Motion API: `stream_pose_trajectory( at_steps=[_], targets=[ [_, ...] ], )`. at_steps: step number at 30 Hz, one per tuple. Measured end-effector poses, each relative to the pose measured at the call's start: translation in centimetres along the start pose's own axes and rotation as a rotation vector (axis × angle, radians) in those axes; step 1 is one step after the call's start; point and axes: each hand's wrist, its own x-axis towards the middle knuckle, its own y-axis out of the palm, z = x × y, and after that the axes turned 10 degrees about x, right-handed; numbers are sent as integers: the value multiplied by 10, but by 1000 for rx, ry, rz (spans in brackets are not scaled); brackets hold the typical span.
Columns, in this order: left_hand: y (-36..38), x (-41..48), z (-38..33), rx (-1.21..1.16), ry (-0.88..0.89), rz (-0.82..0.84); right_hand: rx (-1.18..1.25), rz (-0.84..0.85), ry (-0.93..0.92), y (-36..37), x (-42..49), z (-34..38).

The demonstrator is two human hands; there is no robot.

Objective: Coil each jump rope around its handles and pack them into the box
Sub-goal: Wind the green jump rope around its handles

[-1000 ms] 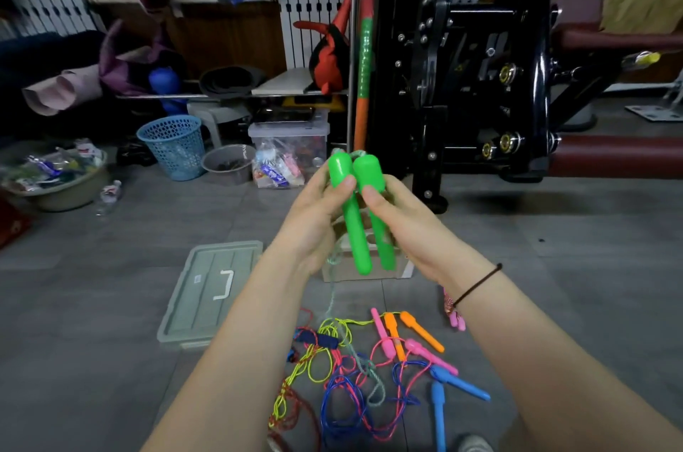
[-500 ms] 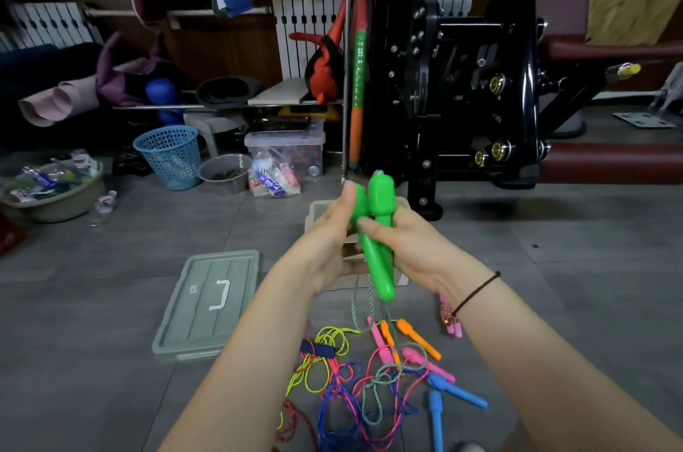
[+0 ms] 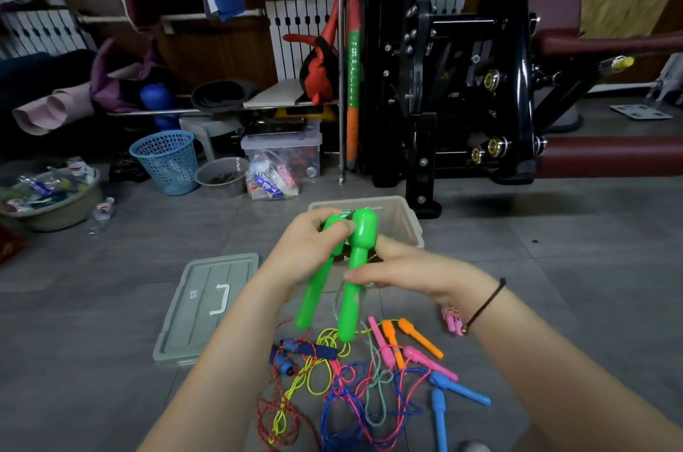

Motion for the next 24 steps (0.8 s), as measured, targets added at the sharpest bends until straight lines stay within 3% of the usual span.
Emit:
stream_pose_trajectory(
  at_steps=[4, 6, 10, 12, 15, 17, 21, 24],
  targets=[
    [7, -5, 2, -97, -29, 105, -550, -43, -44, 4, 5, -8],
    [8, -5, 6, -48, -13, 85, -567, -31, -27, 8, 8, -11],
    [3, -3, 12, 257, 90, -84, -27, -42, 59, 11, 8, -1],
    [2, -3, 12, 204, 64, -124, 248, -44, 158, 7, 11, 2],
    [-5, -3, 11, 100, 44, -108, 765, 32, 150, 2, 16, 2],
    [-6, -5, 10, 49, 53, -3, 989, 4, 153, 1, 19, 5],
    [-4, -16, 10, 128, -64, 391, 1256, -186, 44, 1, 29, 8],
    [-15, -17, 17, 218, -179, 602, 1004, -358, -95, 4, 27, 11]
  ],
)
